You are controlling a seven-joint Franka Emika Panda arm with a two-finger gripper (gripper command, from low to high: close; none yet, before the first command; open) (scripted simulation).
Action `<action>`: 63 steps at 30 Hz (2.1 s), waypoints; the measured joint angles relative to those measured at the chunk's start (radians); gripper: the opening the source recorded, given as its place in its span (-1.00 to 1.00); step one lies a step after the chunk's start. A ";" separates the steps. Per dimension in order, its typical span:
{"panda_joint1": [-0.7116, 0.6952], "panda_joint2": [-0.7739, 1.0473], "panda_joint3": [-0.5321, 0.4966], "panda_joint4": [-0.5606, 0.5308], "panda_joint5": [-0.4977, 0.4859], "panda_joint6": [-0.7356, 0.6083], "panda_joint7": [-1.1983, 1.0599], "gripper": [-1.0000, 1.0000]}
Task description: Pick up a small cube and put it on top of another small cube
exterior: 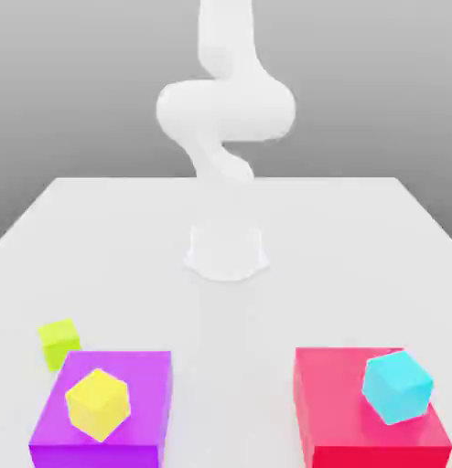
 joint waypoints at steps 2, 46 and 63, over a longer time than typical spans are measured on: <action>-0.045 0.079 -0.021 -0.040 -0.010 0.046 0.033 0.00; -0.409 0.848 -0.150 -0.261 0.022 0.428 0.221 -1.00; -0.061 1.012 0.201 0.130 -0.159 0.225 -0.013 -1.00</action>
